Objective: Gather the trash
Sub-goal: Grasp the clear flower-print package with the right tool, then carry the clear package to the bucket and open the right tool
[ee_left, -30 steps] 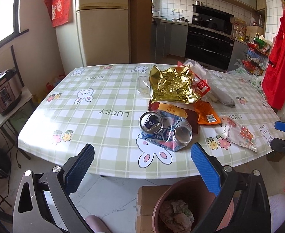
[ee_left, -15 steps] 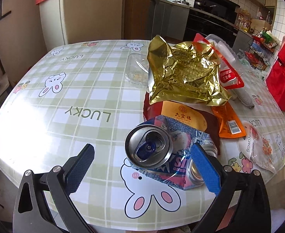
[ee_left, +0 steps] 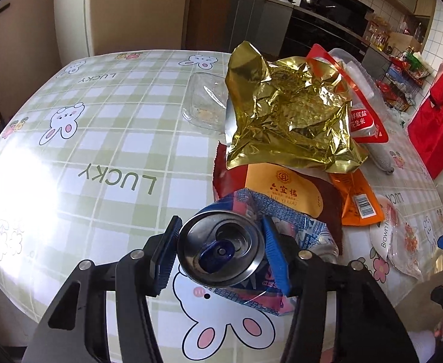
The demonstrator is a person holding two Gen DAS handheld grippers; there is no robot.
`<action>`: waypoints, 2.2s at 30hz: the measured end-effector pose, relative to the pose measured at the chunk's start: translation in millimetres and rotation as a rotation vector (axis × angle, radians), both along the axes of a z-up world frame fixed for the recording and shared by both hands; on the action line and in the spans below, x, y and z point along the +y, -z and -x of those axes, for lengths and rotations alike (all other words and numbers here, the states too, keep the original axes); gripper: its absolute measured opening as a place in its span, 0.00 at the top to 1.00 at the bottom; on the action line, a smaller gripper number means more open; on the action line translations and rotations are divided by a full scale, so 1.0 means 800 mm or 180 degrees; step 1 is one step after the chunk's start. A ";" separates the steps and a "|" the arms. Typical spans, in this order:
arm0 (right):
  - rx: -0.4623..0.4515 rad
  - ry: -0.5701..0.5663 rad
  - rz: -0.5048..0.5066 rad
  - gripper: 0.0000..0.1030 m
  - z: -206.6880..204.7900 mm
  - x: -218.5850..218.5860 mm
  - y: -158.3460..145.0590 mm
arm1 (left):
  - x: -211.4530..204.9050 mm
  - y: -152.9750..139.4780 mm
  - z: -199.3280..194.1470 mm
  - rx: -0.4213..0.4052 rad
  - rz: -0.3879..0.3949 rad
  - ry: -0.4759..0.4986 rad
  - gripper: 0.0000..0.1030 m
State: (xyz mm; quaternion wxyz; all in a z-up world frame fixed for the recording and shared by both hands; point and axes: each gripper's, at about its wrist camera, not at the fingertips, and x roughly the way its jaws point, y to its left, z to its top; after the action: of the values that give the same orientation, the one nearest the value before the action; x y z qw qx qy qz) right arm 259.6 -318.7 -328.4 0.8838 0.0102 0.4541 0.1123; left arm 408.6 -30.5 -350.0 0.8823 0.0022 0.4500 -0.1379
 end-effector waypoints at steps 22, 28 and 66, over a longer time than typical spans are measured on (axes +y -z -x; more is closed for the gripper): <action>0.0233 -0.0058 0.0515 0.12 0.002 -0.064 0.015 | 0.058 -0.065 0.156 -0.0513 0.0281 -0.0330 0.49; 0.0227 -0.0473 0.0779 0.21 -0.006 -0.045 0.020 | 0.058 -0.057 0.172 -0.0418 0.0346 -0.0342 0.49; 0.0198 -0.0864 0.0236 0.42 -0.015 -0.030 0.006 | 0.068 -0.109 0.214 -0.0614 0.0282 -0.0372 0.49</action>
State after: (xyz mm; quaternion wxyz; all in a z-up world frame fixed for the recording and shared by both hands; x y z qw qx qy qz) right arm 271.3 -342.8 -333.0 0.8457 -0.0806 0.4823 0.2136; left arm 237.1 24.2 -263.0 0.9272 -0.0498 0.3560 -0.1051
